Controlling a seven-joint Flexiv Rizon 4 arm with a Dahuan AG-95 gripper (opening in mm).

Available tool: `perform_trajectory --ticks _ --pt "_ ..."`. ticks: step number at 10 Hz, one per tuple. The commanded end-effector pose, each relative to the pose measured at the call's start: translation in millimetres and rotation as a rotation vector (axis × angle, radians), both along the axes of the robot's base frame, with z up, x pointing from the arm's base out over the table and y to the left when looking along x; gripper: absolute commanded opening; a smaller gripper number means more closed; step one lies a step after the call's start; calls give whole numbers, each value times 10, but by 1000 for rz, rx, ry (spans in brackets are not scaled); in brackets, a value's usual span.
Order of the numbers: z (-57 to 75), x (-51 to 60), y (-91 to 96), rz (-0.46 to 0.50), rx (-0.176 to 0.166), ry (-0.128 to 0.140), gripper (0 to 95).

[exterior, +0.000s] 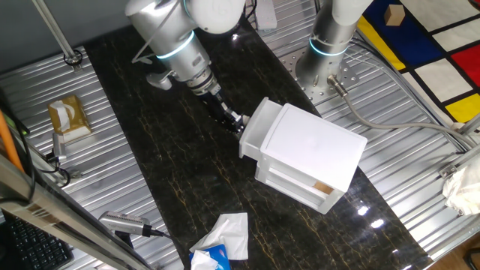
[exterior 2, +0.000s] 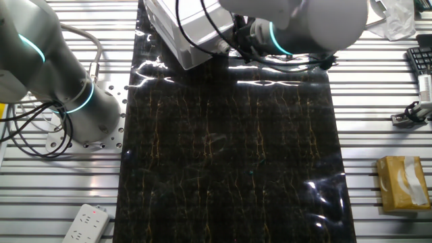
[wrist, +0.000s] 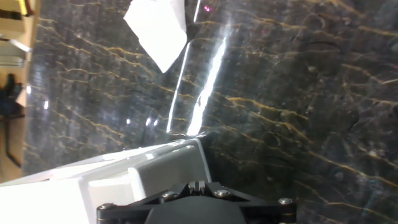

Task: Use the gripper to push and close the drawer

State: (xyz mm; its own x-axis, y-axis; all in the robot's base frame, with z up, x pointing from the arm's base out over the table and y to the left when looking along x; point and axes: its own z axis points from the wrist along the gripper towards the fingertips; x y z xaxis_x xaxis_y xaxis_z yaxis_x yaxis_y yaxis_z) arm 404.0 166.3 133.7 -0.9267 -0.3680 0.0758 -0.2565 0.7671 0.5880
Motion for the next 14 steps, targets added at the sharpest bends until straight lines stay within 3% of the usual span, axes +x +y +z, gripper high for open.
perform_trajectory --ticks 1,11,14 --pt "-4 -35 59 -9 -2 2 0" --pt "-1 -163 459 -69 -26 10 0" --pt "-6 -156 474 -63 -35 3 0"
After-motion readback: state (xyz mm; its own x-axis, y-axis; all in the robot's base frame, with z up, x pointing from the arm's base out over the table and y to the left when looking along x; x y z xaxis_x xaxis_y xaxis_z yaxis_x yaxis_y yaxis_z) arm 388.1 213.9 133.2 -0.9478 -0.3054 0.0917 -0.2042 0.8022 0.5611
